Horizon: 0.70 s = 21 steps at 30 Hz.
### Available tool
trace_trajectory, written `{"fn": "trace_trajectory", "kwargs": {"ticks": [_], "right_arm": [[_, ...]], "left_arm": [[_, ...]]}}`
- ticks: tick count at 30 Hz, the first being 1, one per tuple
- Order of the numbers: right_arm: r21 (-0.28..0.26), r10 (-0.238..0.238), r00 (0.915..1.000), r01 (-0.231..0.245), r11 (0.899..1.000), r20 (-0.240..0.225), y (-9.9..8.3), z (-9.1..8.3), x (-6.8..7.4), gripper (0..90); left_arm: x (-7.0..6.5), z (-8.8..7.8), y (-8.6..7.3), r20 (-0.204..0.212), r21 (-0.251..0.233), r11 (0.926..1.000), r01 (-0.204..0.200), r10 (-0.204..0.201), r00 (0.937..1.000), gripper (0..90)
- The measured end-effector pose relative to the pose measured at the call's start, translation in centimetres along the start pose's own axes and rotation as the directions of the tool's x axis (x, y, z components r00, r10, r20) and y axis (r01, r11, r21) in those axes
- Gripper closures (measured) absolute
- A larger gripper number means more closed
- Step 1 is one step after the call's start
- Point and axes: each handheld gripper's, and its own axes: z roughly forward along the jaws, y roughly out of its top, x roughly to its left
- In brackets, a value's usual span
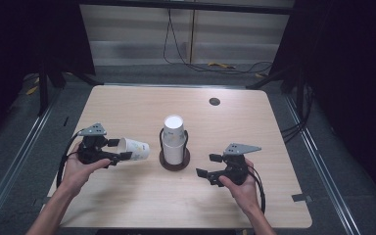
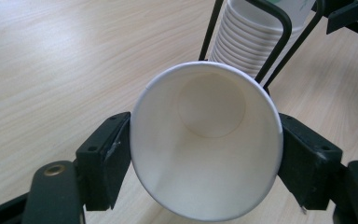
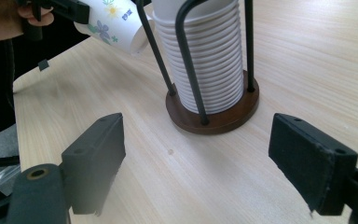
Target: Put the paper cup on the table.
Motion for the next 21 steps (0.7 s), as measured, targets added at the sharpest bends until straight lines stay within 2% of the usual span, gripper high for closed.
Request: {"fn": "trace_trajectory", "kwargs": {"ticks": [3,4,6,7,9,12,14,16,18,20,21], "right_arm": [[0.003,-0.009,1.0,0.009,1.0,-0.001,0.1,0.1,0.4,18.6],[0.003,-0.01,0.9999,0.01,1.0,0.0,0.1,0.1,0.4,18.5],[0.005,-0.007,1.0,0.007,1.0,0.0,0.1,0.3,0.3,18.4],[0.007,-0.008,1.0,0.008,1.0,0.002,0.1,0.4,0.3,18.4],[0.006,-0.009,1.0,0.009,1.0,0.003,0.1,0.4,0.2,18.7],[0.0,-0.012,0.9999,0.012,1.0,0.007,0.1,0.3,0.3,18.9],[-0.001,-0.016,0.9998,0.016,1.0,0.009,0.1,0.3,0.2,18.9],[-0.004,-0.016,0.9998,0.016,1.0,0.008,0.1,0.2,0.3,18.9],[-0.004,-0.019,0.9998,0.019,1.0,0.01,0.1,0.1,0.3,18.9],[-0.005,-0.018,0.9998,0.018,1.0,0.01,0.1,0.0,0.3,18.9],[-0.004,-0.018,0.9998,0.018,1.0,0.011,0.1,0.1,0.3,18.9]], "left_arm": [[0.4,-0.2,0.4,-0.037,0.013,0.9998,-0.015,0.015,0.9992,25.3],[0.5,-0.2,0.5,-0.043,0.013,0.9999,-0.009,0.009,0.999,25.3],[0.6,-0.2,0.7,-0.038,0.026,0.9996,-0.004,0.005,0.9993,25.3],[0.6,-0.1,1.0,-0.049,0.044,0.9989,-0.015,0.018,0.9986,25.4],[0.6,-0.2,1.3,-0.079,0.044,0.9984,-0.035,0.038,0.9961,25.4],[0.4,-0.2,1.8,-0.081,0.06,0.9972,-0.044,0.049,0.9955,25.4],[0.3,-0.3,2.3,-0.099,0.076,0.9951,-0.064,0.071,0.9925,25.5],[0.3,-0.4,2.7,-0.093,0.078,0.9957,-0.05,0.057,0.994,25.6],[0.6,-0.3,3.1,-0.092,0.111,0.9923,-0.055,0.066,0.9936,25.6],[0.8,0.0,3.5,-0.1,0.145,0.9888,-0.036,0.05,0.9937,25.6],[0.9,0.2,3.6,-0.091,0.159,0.9871,-0.021,0.036,0.9952,25.5]]}}
